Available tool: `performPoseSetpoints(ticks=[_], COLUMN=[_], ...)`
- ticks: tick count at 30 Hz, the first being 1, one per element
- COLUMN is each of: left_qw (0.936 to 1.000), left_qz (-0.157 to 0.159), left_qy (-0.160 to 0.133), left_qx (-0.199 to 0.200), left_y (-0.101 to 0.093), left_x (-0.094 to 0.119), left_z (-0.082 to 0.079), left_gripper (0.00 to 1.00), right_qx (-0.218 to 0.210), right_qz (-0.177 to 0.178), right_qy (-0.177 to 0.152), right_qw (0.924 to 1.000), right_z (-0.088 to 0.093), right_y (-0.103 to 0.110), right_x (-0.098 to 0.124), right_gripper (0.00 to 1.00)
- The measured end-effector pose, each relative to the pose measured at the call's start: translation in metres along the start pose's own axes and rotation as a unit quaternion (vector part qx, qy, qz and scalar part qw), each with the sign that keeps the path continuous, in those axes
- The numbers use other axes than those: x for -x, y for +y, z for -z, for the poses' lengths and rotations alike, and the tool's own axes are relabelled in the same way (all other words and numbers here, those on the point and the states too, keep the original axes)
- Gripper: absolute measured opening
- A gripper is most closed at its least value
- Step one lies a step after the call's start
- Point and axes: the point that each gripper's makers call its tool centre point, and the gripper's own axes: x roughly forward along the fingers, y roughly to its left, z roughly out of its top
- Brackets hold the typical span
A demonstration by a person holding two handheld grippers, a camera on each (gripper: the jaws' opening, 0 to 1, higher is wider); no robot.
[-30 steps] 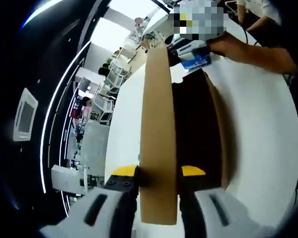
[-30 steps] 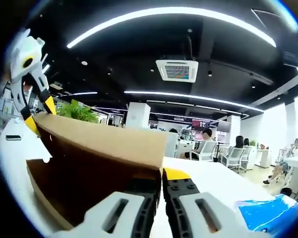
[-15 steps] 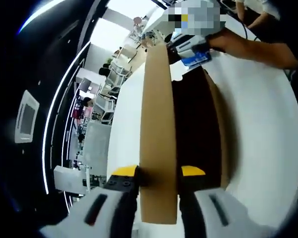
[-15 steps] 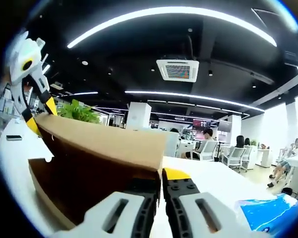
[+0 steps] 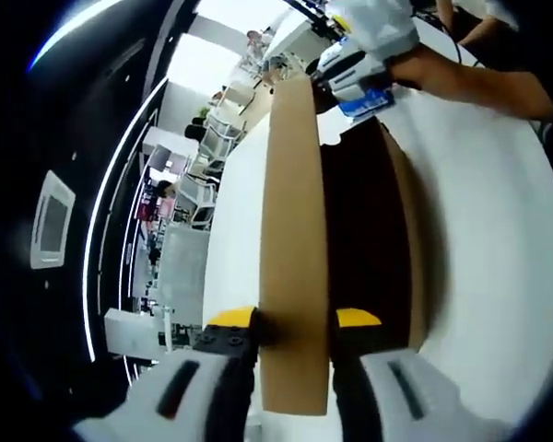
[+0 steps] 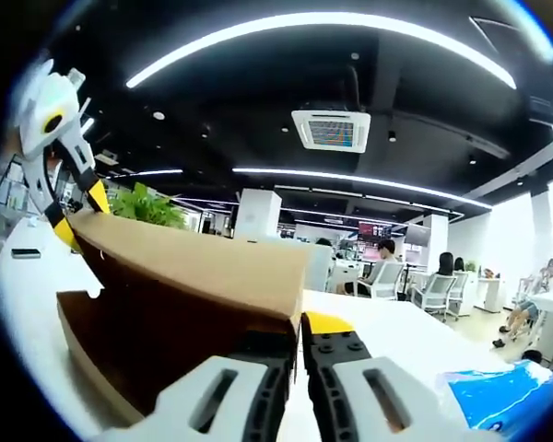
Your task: Operate the shoe box by opening the lid, removing the specified soft item, and placing it in the target area until the item is outside and the box remains undamaged.
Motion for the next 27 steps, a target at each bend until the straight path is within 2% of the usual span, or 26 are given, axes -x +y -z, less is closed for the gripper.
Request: performPoseSetpoints(ticks=[13, 18, 21, 27], left_qw=[1.0, 0.9999, 1.0, 1.0], left_qz=[-0.004, -0.007, -0.007, -0.004], left_qy=[0.008, 0.008, 0.005, 0.0], left_qx=[0.002, 0.002, 0.004, 0.005], left_y=[-0.001, -0.003, -0.003, -0.004], left_x=[-0.003, -0.003, -0.003, -0.003], left_z=[0.0, 0.001, 0.001, 0.002], left_gripper=[0.3, 0.3, 0.3, 0.3], right_qx=[-0.005, -0.007, -0.015, -0.005], right_qz=[-0.006, -0.016, -0.019, -0.031], right_qy=[0.001, 0.023, 0.024, 0.032], right_qw=[1.0, 0.9996, 0.9994, 0.999], right_z=[0.006, 0.017, 0.016, 0.013], right_y=[0.0, 0.001, 0.002, 0.002], right_x=[-0.001, -0.006, -0.003, 0.009], right_gripper=[0.02, 0.02, 0.03, 0.05])
